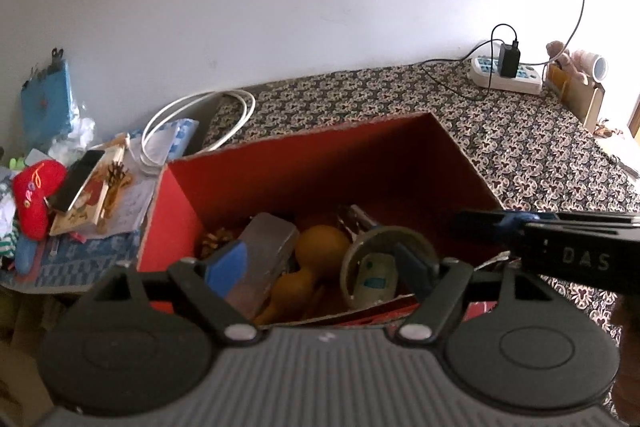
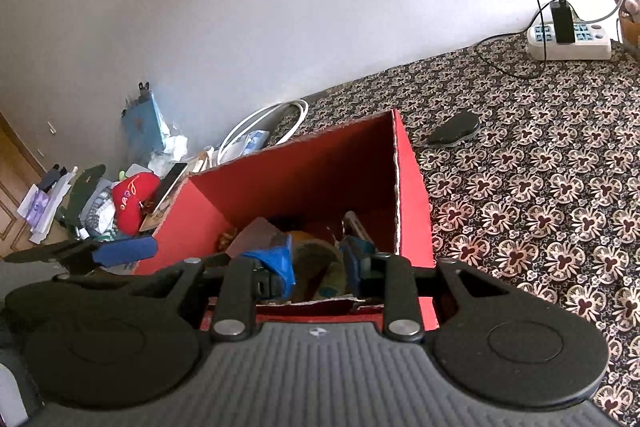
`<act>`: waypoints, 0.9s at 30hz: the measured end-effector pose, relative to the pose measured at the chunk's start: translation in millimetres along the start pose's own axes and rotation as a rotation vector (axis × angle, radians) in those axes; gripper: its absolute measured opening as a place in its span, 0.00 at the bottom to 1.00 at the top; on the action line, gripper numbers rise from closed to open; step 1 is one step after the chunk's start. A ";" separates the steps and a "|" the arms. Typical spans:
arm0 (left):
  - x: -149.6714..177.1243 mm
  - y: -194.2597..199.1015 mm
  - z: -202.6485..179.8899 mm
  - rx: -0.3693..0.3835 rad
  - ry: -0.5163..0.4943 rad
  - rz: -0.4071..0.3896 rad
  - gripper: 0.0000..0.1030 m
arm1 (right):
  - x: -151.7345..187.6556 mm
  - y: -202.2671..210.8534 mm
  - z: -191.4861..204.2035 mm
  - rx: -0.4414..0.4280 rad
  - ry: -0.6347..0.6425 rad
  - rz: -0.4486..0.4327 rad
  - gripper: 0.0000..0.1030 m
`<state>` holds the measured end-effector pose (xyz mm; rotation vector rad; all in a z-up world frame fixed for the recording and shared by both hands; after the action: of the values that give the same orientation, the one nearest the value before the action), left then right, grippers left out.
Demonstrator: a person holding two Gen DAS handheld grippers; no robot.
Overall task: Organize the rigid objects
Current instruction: 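Withdraw the right gripper from the red box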
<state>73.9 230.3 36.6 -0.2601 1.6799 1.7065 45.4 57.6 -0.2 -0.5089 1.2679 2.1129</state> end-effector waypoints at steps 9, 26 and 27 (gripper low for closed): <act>-0.1 -4.2 1.0 -0.012 -0.002 0.013 0.76 | 4.1 11.2 4.6 0.026 0.026 -0.020 0.11; 0.4 -13.9 12.9 -0.032 0.002 0.049 0.76 | 10.5 9.8 6.6 0.085 0.030 -0.008 0.11; 0.8 -14.6 13.3 -0.029 0.001 0.049 0.76 | 11.2 10.0 6.3 0.087 0.028 -0.008 0.11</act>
<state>86.6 241.5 26.3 -0.2353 1.6759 1.7684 30.3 63.1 2.4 -0.5060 1.3647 2.0406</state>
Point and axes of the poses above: each gripper's, at about its wrist camera, not at the fingertips, and y roughly against the way its jaws point, z to its left, x to its underside, the point moved 3 cm from there along -y, roughly the way its jaws point, and after that the axes turned 7 degrees about z, right-handed, at the moved point
